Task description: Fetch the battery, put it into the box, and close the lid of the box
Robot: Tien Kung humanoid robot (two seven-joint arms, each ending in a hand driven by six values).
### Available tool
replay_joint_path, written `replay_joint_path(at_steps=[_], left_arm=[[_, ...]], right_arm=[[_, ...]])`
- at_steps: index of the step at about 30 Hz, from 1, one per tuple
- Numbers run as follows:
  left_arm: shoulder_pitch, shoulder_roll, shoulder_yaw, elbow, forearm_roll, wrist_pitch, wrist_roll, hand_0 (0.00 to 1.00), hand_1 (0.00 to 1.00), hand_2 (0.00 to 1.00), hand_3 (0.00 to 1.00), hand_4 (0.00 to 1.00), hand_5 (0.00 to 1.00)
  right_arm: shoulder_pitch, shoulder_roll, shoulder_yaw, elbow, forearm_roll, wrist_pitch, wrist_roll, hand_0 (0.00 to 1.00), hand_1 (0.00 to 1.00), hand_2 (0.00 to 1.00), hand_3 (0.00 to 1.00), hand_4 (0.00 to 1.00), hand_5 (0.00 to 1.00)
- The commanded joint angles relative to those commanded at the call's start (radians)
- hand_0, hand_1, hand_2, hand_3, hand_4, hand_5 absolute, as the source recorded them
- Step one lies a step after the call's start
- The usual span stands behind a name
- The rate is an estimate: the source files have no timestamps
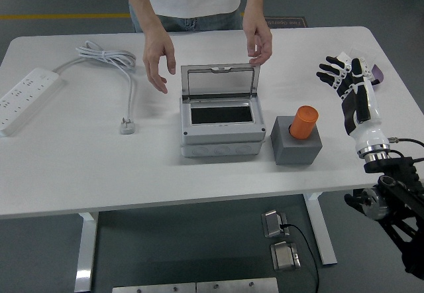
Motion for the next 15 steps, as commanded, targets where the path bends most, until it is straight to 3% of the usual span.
replay_joint_path(at_steps=[2, 3, 8, 9, 14, 15], left_arm=[[0.000, 0.000, 0.000, 0.000, 0.001, 0.000, 0.000, 0.673, 0.708, 0.668, 0.625, 0.625, 0.217], [-0.001, 0.000, 0.000, 0.000, 0.001, 0.000, 0.000, 0.672, 0.708, 0.669, 0.625, 0.625, 0.218], [-0.001, 0.000, -0.001, 0.000, 0.003, 0.000, 0.001, 0.672, 0.708, 0.669, 0.625, 0.625, 0.218], [-0.001, 0.000, -0.002, 0.000, 0.003, 0.000, 0.001, 0.672, 0.708, 0.668, 0.625, 0.626, 0.218], [0.000, 0.000, -0.003, -0.001, 0.004, 0.000, 0.002, 0.672, 0.708, 0.668, 0.625, 0.626, 0.218], [0.000, 0.001, -0.003, -0.001, 0.004, 0.000, 0.002, 0.672, 0.708, 0.668, 0.625, 0.625, 0.218]], right_arm=[[0.004, 0.007, -0.012, -0.023, 0.015, 0.004, 0.002, 0.790, 0.701, 0.724, 0.768, 0.998, 0.992], [0.006, 0.010, -0.018, -0.034, 0.026, 0.008, 0.001, 0.788, 0.704, 0.710, 0.794, 0.914, 0.674], [0.011, 0.017, -0.034, -0.076, 0.061, 0.033, -0.014, 0.788, 0.704, 0.710, 0.794, 0.914, 0.674], [0.011, 0.017, -0.035, -0.081, 0.062, 0.037, -0.018, 0.794, 0.723, 0.719, 0.854, 0.801, 0.384], [0.015, 0.014, -0.044, -0.096, 0.054, 0.051, -0.030, 0.794, 0.723, 0.719, 0.854, 0.801, 0.384], [0.016, 0.014, -0.047, -0.099, 0.051, 0.053, -0.031, 0.814, 0.781, 0.790, 0.946, 0.774, 0.298]])
